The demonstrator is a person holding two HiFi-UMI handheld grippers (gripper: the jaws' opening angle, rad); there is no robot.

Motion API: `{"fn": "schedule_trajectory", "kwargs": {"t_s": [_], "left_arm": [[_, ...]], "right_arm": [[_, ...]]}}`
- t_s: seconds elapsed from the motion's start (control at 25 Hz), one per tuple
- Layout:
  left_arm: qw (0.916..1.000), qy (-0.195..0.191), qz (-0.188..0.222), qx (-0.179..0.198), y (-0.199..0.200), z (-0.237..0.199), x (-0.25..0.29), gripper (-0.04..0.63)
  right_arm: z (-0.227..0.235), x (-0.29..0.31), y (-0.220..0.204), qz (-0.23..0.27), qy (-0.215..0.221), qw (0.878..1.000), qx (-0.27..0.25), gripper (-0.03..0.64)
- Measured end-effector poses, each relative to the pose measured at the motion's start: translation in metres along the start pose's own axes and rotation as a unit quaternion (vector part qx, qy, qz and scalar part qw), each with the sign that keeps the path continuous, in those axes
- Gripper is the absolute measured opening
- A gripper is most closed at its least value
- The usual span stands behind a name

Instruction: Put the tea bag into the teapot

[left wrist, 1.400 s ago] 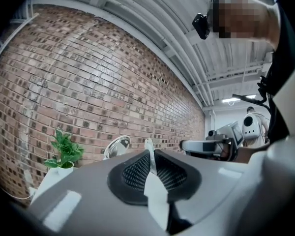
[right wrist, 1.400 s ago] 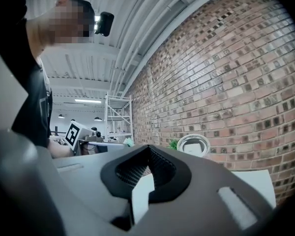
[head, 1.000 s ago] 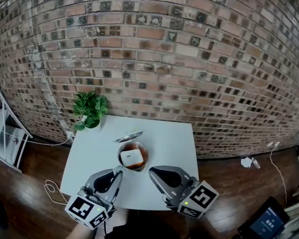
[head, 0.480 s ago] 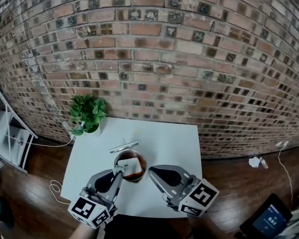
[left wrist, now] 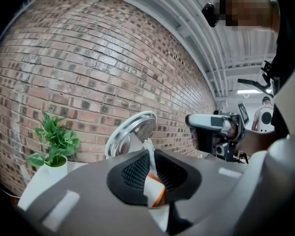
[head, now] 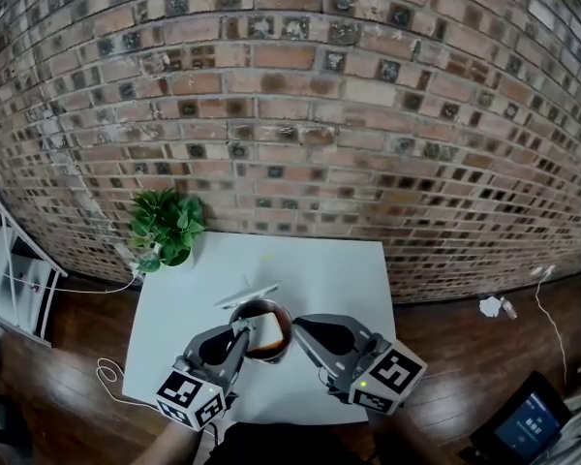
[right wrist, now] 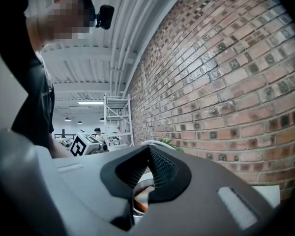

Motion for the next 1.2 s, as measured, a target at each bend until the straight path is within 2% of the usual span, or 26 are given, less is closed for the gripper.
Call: {"fn": "schedule_trajectory", "kwargs": {"t_s": [0.2,0.64,0.88,1.12,1.16,1.2], "left_arm": [[0.9998,-0.007,-0.014,0.015,-0.009,-0.001,0.010,0.038],[0.9990,-0.012,-0.039,0.017,-0.021,-0.004,0.020,0.071],[0.9993,-0.015,-0.031,0.013,-0.019,-0.004,0.015,0.069],[0.9998,-0.008,0.011,0.017,0.012,-0.001,-0.004,0.067],[0.9997,-0.008,0.017,0.017,0.018,-0.001,-0.008,0.059],[0.9995,-0.009,0.023,0.018,0.023,-0.001,-0.012,0.023]], "right_arm": [[0.003,0.004,-0.004,-0.008,-0.007,1.000,-0.001,0.000],[0.011,0.002,0.004,0.004,-0.022,1.000,-0.004,0.000],[0.010,0.003,0.002,0.002,-0.020,1.000,-0.006,0.002],[0.007,0.003,0.006,0.005,-0.017,1.000,-0.008,0.000],[0.006,0.003,0.006,0.006,-0.017,1.000,-0.008,0.002],[0.006,0.002,0.006,0.007,-0.016,1.000,-0.008,0.001]]}}
Point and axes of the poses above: the fingertips, and each gripper's own axes: x forward along the fingers, z to its right, y out of its top, the point moved 3 cm from there along -x, backward along the fingers, and after that the axes turned 11 degrees about x, right-handed, at the moved point
